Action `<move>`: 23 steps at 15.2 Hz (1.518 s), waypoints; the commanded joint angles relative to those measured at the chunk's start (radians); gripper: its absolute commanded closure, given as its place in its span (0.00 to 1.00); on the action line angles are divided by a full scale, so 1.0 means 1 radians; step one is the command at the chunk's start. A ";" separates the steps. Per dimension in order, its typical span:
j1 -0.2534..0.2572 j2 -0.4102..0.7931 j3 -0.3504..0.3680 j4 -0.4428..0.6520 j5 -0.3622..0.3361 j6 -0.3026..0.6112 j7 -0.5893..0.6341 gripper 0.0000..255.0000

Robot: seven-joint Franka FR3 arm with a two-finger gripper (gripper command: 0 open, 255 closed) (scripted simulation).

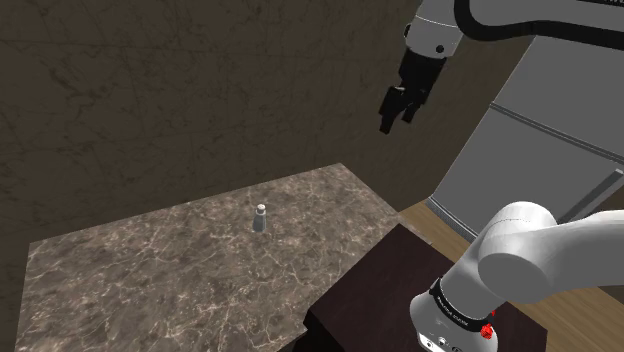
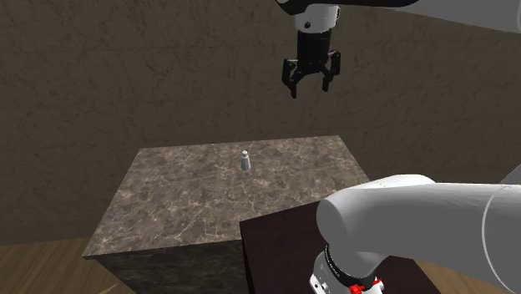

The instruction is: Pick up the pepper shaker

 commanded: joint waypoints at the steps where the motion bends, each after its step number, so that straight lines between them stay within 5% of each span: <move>1: 0.000 0.000 0.000 0.000 0.000 0.000 0.000 0.00; 12: 0.007 0.271 0.089 -0.095 0.019 0.357 0.136 0.00; 23: -0.006 0.670 0.169 -0.013 -0.062 0.657 0.308 0.00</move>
